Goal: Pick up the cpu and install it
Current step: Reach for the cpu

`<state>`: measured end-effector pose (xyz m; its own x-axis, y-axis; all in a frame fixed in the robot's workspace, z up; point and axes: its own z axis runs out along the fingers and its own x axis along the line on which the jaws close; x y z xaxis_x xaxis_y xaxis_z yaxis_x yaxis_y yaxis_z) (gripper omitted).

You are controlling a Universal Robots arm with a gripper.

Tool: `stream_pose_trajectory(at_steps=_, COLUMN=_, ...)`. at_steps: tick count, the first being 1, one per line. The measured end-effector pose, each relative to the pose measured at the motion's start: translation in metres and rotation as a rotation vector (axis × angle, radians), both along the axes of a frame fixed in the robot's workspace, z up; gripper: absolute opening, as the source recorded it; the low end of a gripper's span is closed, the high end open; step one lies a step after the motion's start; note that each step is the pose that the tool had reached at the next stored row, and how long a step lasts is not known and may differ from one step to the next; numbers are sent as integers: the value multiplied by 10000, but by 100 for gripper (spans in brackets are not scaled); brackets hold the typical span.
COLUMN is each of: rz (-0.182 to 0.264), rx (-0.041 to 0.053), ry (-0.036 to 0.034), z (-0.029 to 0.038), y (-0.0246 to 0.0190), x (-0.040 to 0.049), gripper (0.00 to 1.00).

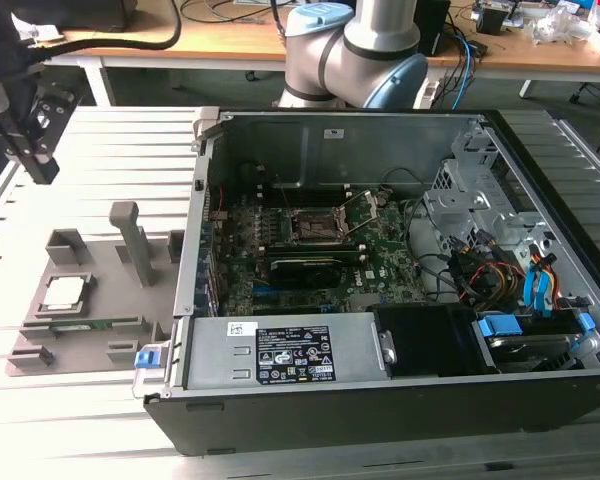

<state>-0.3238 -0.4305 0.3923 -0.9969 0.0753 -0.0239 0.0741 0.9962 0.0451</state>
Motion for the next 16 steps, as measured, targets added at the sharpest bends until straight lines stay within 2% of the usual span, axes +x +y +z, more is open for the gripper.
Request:
stream_pose_trajectory(at_steps=1, rz=-1, rx=0, ry=-1, z=-1, y=-36, x=-9, gripper=11)
stream_pose_trajectory(at_steps=2, rz=0, rx=-1, ry=0, z=-1, y=-92, x=-17, gripper=11)
stream_pose_trajectory(at_steps=4, rz=0, rx=1, ry=-1, z=-3, y=-165, x=-28, gripper=11)
stream_pose_trajectory(at_steps=7, rz=0, rx=0, ry=0, z=-9, y=-227, x=-53, gripper=11)
stream_pose_trajectory(at_steps=11, rz=-1, rx=0, ry=-1, z=-17, y=-272, x=-92, gripper=11)
stream_pose_trajectory(at_steps=13, rz=76, rx=0, ry=-1, z=-18, y=-274, x=-100, gripper=11)
stream_pose_trajectory(at_steps=16, rz=609, rx=-4, ry=-1, z=-18, y=-274, x=-109, gripper=11)
